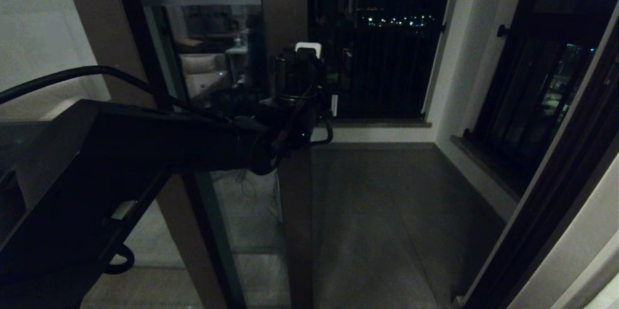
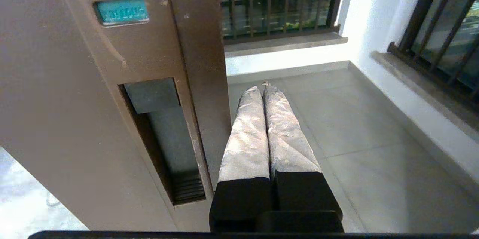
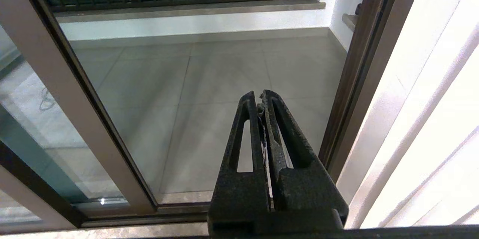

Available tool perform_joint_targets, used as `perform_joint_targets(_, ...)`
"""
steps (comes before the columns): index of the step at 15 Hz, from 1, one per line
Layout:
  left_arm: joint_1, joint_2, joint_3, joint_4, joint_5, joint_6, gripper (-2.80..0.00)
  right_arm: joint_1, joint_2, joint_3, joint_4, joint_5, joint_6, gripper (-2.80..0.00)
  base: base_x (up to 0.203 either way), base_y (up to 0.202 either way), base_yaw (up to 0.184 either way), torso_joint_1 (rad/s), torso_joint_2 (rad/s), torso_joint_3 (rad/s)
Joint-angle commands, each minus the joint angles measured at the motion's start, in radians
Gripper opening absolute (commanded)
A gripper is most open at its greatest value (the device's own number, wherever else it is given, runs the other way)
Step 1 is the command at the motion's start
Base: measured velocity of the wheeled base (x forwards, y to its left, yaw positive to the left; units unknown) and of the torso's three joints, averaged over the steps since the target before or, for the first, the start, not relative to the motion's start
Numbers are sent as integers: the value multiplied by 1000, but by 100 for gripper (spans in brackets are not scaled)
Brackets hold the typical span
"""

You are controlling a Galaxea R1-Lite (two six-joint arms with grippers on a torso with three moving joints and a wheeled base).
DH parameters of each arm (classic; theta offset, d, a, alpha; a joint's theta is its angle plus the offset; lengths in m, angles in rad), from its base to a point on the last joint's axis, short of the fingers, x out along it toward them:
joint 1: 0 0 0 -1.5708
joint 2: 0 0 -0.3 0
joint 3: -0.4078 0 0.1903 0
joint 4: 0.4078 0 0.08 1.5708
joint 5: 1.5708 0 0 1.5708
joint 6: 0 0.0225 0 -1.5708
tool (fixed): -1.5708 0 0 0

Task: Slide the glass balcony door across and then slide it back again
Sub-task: Open the slid door

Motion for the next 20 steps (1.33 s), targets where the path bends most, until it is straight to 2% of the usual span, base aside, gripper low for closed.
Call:
perform_joint_targets(1, 14, -28, 48, -5, 1, 4, -280, 0, 2, 0, 0, -1, -1, -280, 0, 0, 0, 0, 0, 0)
perform_joint_targets(4, 21, -79, 122, -5, 1, 5, -280, 0, 2, 0, 0, 0, 0, -280, 0, 0, 0, 0, 0, 0)
perform_joint_targets(9, 45, -99, 137, -6, 3, 5, -280, 0, 2, 0, 0, 1, 0, -280, 0, 0, 0, 0, 0, 0)
perform_joint_targets(13, 67, -129, 201, -7, 1, 3, -280, 0, 2, 0, 0, -1, -1, -280, 0, 0, 0, 0, 0, 0)
perform_joint_targets(20, 106, -154, 298, -126, -2, 26, -280, 0, 2, 0, 0, 1, -1, -280, 0, 0, 0, 0, 0, 0)
